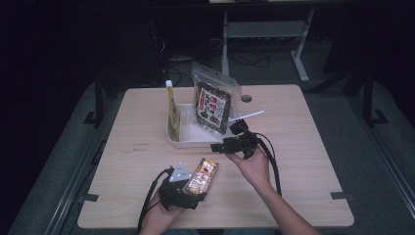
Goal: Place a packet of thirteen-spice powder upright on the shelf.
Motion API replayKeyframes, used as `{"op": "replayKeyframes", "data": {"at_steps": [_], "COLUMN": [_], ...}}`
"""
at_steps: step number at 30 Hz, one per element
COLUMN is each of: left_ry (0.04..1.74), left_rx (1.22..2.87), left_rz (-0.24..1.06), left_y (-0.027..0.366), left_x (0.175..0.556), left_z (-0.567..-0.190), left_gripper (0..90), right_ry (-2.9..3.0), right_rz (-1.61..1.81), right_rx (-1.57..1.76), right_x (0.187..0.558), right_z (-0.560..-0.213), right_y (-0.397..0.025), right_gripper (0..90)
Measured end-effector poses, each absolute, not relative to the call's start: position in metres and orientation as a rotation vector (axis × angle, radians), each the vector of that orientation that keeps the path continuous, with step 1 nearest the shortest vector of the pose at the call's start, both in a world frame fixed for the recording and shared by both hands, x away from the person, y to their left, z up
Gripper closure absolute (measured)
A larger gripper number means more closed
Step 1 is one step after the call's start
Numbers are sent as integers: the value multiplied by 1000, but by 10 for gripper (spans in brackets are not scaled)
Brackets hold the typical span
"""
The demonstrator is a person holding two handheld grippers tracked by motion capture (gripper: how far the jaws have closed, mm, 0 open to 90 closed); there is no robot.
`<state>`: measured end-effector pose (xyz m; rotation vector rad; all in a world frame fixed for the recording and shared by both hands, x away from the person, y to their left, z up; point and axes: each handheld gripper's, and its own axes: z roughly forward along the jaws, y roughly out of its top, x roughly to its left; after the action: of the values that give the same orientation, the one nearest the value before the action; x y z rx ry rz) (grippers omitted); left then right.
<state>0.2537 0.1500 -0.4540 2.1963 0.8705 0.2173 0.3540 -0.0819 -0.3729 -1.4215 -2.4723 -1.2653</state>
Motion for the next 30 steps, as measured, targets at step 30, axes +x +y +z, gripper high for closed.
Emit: {"op": "replayKeyframes", "data": {"at_steps": [30], "left_ry": [926], "left_rx": [2239], "left_rz": [243], "left_y": [155], "left_x": [258], "left_z": [-458], "left_gripper": [323], "right_ry": [-2456], "right_rz": [-1119], "right_rx": [-1361], "right_x": [361], "right_z": [-399], "right_y": [-83], "right_gripper": [357]}}
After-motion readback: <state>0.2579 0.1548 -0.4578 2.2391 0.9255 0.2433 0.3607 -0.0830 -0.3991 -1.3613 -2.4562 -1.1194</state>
